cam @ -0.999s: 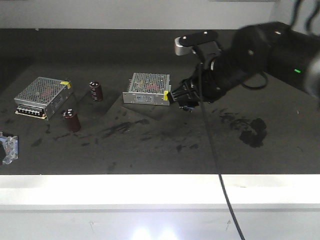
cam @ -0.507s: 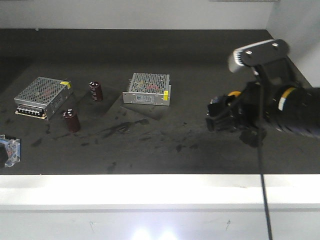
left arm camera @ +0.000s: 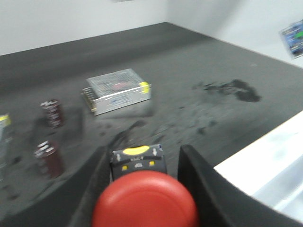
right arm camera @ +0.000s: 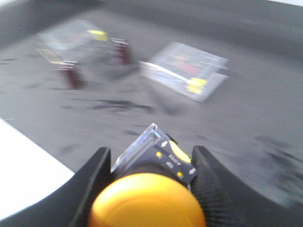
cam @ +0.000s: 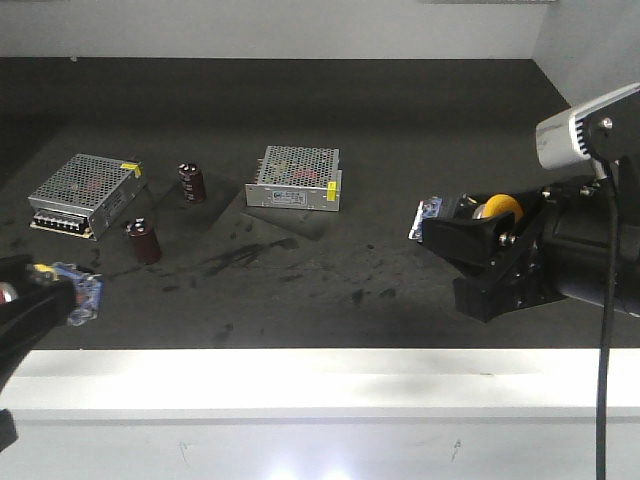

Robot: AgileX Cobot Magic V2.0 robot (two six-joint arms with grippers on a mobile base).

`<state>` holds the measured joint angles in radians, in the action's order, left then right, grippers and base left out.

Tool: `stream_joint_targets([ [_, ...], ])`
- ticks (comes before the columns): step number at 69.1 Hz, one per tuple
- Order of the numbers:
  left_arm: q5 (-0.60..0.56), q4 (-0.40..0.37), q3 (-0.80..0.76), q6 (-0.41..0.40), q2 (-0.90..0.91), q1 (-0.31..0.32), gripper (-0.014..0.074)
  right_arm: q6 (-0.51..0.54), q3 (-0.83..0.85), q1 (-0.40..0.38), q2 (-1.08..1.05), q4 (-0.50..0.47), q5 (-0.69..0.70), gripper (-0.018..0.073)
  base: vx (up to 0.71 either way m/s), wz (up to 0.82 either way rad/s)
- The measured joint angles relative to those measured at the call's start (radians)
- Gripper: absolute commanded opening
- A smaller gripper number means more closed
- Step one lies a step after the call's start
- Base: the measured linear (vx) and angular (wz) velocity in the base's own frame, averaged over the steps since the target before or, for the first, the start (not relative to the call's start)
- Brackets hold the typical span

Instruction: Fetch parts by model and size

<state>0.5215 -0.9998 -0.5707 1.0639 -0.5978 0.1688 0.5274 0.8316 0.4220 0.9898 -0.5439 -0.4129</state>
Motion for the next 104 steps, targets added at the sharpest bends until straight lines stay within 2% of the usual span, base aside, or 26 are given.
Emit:
stream_joint_targets([
  [13,0.054,-0.182,0.000,0.142,-0.069,0.000,-0.0008,0.216,0.000,0.000,0.000,-0.206,-0.003,-0.0005,0.00,0.00],
  [21,0.085,-0.257,0.000,0.221,-0.086,0.000,-0.0008,0.314,0.000,0.000,0.000,-0.305,-0.016,-0.0005,0.00,0.00],
  [30,0.115,-0.338,0.000,0.296,-0.087,0.000,-0.0008,0.395,0.000,0.000,0.000,-0.384,-0.038,-0.0005,0.00,0.00],
  [40,0.134,-0.407,0.000,0.353,-0.087,0.000,-0.0008,0.439,0.000,0.000,0.000,-0.425,-0.078,-0.0005,0.00,0.00],
  [104,0.136,-0.420,0.000,0.369,-0.087,0.000,-0.0006,0.447,0.000,0.000,0.000,-0.447,-0.100,-0.0005,0.00,0.00],
])
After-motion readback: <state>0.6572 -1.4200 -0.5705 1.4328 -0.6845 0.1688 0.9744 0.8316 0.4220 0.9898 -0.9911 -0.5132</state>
